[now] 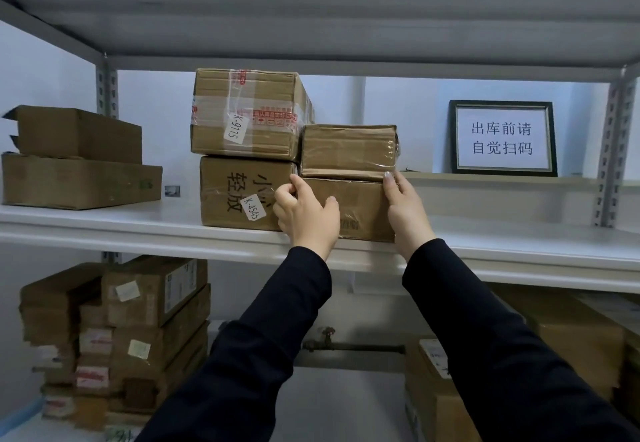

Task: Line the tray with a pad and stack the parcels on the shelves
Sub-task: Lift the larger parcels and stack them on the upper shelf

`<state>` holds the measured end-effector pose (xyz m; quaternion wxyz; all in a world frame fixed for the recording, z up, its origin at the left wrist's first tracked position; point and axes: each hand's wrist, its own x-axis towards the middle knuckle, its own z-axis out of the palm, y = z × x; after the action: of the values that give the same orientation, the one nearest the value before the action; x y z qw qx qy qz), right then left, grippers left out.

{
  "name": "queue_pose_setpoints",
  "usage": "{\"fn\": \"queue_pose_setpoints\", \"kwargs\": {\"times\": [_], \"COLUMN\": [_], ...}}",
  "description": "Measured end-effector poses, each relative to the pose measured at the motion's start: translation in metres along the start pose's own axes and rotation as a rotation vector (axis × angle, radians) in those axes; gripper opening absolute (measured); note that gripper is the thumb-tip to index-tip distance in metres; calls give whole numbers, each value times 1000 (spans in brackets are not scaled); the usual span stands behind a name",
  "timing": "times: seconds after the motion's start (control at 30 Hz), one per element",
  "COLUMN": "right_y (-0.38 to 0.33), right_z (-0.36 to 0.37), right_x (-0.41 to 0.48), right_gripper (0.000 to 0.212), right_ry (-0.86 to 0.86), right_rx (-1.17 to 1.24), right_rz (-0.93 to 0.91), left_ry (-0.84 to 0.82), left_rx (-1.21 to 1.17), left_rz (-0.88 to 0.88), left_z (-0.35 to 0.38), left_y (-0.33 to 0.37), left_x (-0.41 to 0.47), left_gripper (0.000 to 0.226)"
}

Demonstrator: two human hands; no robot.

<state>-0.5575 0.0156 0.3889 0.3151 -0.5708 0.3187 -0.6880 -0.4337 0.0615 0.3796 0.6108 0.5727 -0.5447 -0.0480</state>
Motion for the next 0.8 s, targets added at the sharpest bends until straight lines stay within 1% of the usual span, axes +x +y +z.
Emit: {"fn": "queue_pose_setpoints", "kwargs": {"times": [0.07, 0.2, 0.33, 0.43, 0.47, 0.57, 0.6, 0.8], "right_y": [1, 7, 17, 17, 17, 19, 22, 27], "right_z": [-1, -5, -7, -9, -8, -4, -4, 7], "right_x": [-1, -4, -4, -2, -2, -2, 0, 3], "right_gripper": [44, 56, 61, 45, 46, 71, 75, 84], "right_ry": [-27, -38, -74, -93, -95, -93, -102, -111], "right_rx": [-23, -20, -28, -39, -35, -28, -22, -34], "right_rz": [8, 53, 87, 89, 80, 75, 69, 69], "left_ry": [19, 44, 98, 134, 134, 124, 123, 118], "left_rx": [-41, -136, -247, -299, -304, -310, -308, -298], "left_rz": [-6, -36, -65, -78, -80, -76, -77, -80], "left_z": [-1, 2, 4, 5, 5, 3, 3, -4], "left_y": [-2, -4, -2, -3, -3, -4, -5, -12], "left_x": [2, -1, -2, -2, -2, -1, 0, 4], "left_gripper": [71, 70, 63, 57, 57, 57, 58, 59]}}
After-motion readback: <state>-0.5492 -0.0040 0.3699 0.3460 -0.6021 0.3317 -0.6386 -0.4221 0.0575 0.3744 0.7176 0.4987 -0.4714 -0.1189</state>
